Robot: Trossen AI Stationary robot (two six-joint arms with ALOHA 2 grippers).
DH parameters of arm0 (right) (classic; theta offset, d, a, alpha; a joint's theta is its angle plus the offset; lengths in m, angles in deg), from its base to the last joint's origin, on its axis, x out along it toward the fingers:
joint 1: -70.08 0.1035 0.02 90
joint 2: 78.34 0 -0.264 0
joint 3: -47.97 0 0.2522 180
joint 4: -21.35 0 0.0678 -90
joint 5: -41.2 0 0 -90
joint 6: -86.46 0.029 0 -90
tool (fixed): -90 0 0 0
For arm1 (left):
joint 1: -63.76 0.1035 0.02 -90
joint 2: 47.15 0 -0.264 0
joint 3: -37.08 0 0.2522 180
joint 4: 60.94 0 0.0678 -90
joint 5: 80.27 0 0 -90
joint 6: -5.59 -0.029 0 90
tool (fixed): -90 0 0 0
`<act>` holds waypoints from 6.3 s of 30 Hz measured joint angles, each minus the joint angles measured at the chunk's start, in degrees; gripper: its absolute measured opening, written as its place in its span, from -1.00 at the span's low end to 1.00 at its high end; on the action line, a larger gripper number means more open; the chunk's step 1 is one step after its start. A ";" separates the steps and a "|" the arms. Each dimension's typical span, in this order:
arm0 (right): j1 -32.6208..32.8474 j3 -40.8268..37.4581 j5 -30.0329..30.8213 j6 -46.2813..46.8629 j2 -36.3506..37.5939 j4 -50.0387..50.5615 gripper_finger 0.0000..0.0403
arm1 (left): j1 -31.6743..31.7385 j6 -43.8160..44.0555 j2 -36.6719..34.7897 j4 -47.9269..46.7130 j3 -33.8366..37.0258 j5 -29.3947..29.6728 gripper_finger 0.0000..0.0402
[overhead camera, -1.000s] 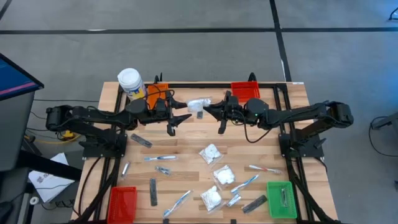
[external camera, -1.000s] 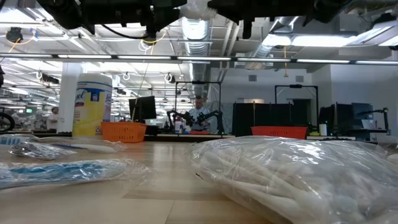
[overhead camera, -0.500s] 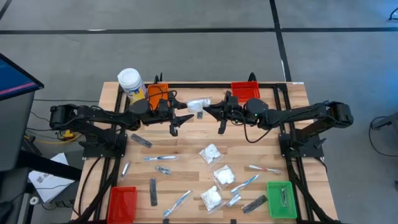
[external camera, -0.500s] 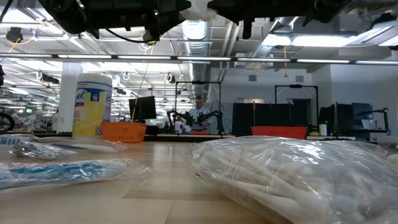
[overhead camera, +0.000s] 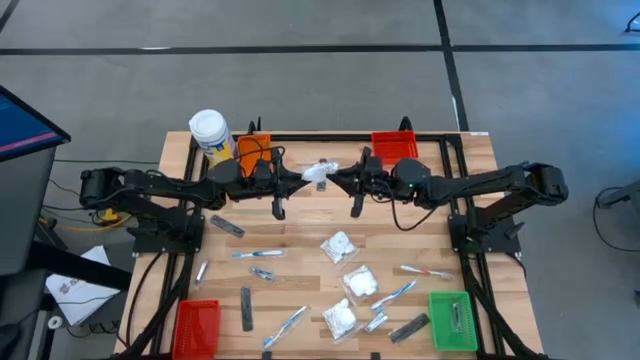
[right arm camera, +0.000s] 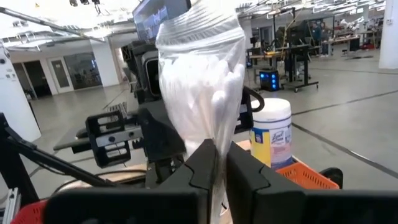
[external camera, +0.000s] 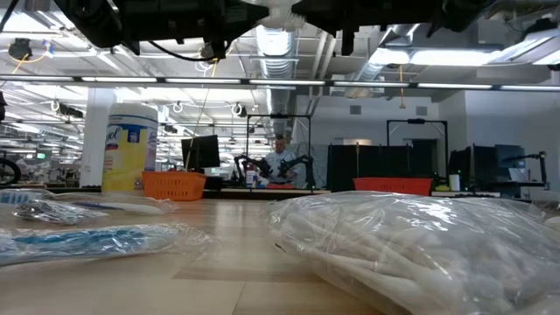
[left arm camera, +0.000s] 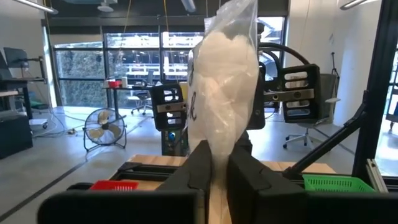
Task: Pick & Place Travel size toiletries
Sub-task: Put the cotton pack into the top red bin, then put the blue toothbrush into the orange bin
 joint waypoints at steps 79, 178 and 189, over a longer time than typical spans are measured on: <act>3.87 9.29 9.64 -11.56 7.12 45.20 -0.96 | 3.23 4.67 7.67 -31.91 -13.33 -15.98 -0.77; -41.53 22.95 6.47 -44.28 -16.04 69.64 -0.85 | 2.93 4.31 -8.68 -41.62 -9.81 -4.55 -0.24; -39.97 22.95 6.39 -27.63 -16.02 70.76 -0.98 | 2.94 4.31 -8.68 -41.69 -9.81 -4.55 -0.24</act>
